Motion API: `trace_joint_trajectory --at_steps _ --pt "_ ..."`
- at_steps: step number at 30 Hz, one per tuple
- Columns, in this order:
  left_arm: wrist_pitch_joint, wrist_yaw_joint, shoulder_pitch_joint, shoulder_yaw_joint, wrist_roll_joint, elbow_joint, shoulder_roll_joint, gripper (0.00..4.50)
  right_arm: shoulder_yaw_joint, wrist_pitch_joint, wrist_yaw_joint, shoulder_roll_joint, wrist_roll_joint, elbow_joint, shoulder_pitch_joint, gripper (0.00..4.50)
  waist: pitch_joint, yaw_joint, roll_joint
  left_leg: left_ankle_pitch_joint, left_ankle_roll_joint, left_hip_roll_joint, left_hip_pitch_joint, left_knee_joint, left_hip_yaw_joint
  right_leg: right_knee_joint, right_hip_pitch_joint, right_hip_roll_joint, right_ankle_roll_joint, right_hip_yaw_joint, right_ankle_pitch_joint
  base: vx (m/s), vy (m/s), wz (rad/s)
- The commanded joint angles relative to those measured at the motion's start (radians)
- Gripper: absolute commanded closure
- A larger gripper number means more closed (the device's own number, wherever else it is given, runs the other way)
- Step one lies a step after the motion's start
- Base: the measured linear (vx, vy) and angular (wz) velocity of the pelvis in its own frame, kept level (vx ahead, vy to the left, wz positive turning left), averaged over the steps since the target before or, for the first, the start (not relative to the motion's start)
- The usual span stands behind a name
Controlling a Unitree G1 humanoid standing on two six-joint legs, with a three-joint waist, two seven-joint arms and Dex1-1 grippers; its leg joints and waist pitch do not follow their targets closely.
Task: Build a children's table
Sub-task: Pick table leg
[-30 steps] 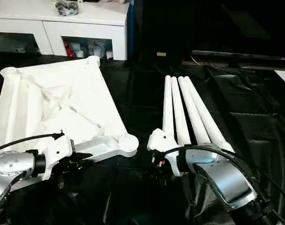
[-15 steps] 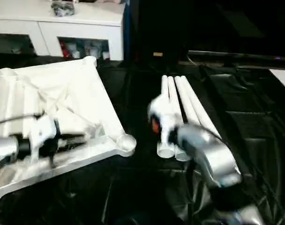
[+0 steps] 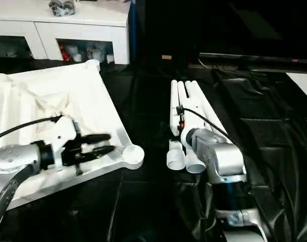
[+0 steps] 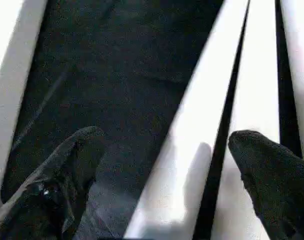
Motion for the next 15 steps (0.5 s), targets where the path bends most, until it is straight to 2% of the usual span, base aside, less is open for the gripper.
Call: trace_joint_trajectory --at_steps 1,4,5,8,10,15 --pt "0.001 0.001 -0.01 -0.016 0.011 -0.019 0.0 2.22 -0.012 0.027 -0.014 0.001 -0.008 0.021 -0.022 0.0 -0.054 -0.004 0.012 -0.216 -0.085 0.05 0.023 -0.079 -0.022 -0.083 0.027 -0.092 -0.111 0.054 -0.146 0.0 0.0 0.0" --pt "0.007 0.0 -0.012 -0.021 0.011 -0.024 0.001 2.07 -0.013 0.038 -0.008 0.006 0.007 0.034 -0.029 0.0 -0.053 -0.003 0.012 -0.224 -0.087 0.051 0.023 -0.079 -0.022 -0.084 0.027 -0.094 -0.11 0.056 -0.153 0.0 0.0 0.0" --pt "0.016 -0.002 -0.013 -0.024 0.007 -0.029 0.003 1.82 -0.016 0.047 -0.004 0.009 0.012 0.036 -0.032 0.0 -0.055 -0.002 0.01 -0.217 -0.088 0.052 0.023 -0.079 -0.022 -0.084 0.028 -0.095 -0.11 0.055 -0.143 0.0 0.0 0.0" --pt "0.037 -0.013 -0.013 -0.033 0.0 -0.042 0.015 1.61 -0.017 0.081 -0.013 0.014 0.009 0.046 -0.045 0.0 -0.055 -0.003 0.01 -0.202 -0.086 0.051 0.021 -0.079 -0.023 -0.079 0.028 -0.093 -0.115 0.054 -0.124 0.0 0.0 0.0" --pt "0.053 -0.031 -0.011 -0.043 -0.008 -0.054 0.028 1.39 -0.022 0.116 -0.027 0.015 0.004 0.078 -0.066 0.0 -0.054 -0.004 0.005 -0.202 -0.087 0.051 0.022 -0.079 -0.021 -0.081 0.028 -0.094 -0.116 0.055 -0.133 0.0 0.0 0.0" --pt "0.061 -0.046 -0.011 -0.048 -0.003 -0.054 0.046 1.11 -0.023 0.135 -0.036 0.017 -0.005 0.153 -0.11 0.0 -0.053 -0.003 0.005 -0.204 -0.092 0.05 0.022 -0.08 -0.02 -0.083 0.027 -0.096 -0.105 0.056 -0.162 0.0 0.0 0.0"
